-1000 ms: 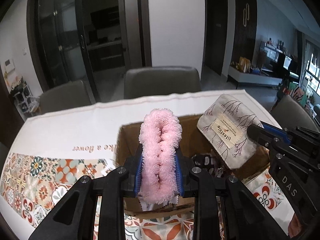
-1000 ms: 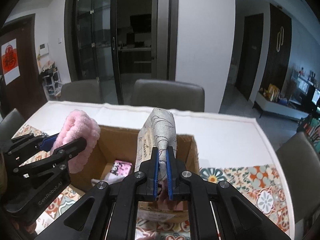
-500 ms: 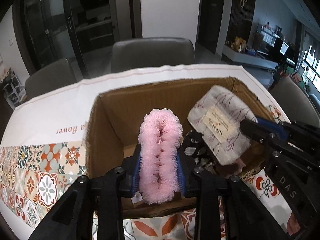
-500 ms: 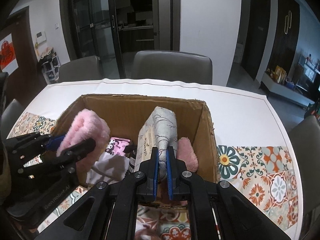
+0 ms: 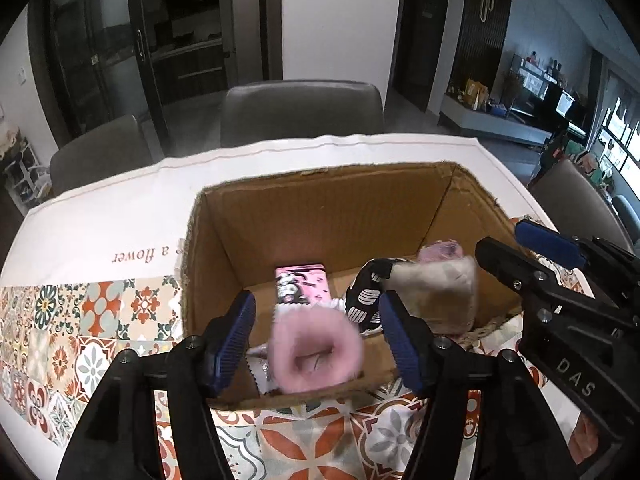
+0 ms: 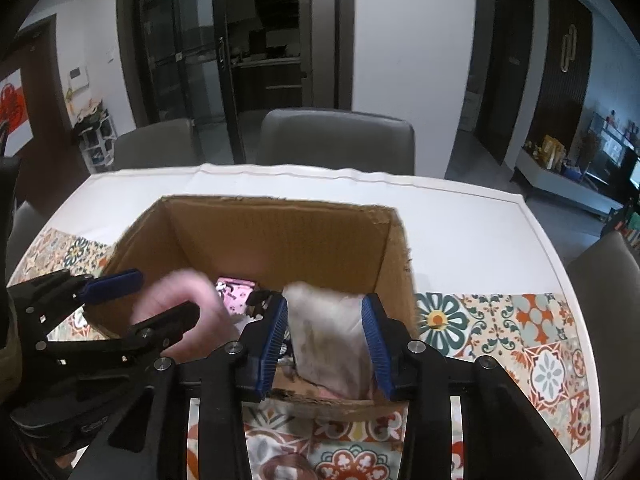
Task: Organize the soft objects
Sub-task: 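Open both tools to drop the headband and pouch into the box, then withdraw both tools from the box toward the pink hair ties and white pad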
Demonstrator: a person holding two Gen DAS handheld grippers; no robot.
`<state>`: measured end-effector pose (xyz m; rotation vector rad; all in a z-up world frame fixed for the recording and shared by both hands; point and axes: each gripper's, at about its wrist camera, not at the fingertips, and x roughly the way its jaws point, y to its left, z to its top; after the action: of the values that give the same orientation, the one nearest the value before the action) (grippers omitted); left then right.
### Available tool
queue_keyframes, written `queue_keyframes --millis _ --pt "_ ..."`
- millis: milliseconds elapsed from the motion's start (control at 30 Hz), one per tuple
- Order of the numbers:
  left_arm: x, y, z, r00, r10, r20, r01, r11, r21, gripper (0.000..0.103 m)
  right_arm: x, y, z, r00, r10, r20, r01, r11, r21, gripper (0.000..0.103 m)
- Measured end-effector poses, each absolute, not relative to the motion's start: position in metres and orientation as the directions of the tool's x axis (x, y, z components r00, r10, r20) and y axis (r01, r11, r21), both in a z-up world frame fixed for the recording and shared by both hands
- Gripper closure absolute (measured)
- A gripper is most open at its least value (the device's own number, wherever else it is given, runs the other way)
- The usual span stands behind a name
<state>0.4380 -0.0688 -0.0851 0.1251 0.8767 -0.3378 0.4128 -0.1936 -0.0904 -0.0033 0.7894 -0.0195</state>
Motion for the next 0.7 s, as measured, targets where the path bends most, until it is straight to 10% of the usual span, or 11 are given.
queue_keyframes --millis 700 --pt "0.359 -0.075 -0.032 0.709 -0.291 -0.643 0.382 0.924 0.002 0.037 0.336 -0.221 -0.044 0.765 -0.089 -0.637 0.152 0.987 0.045 0.049"
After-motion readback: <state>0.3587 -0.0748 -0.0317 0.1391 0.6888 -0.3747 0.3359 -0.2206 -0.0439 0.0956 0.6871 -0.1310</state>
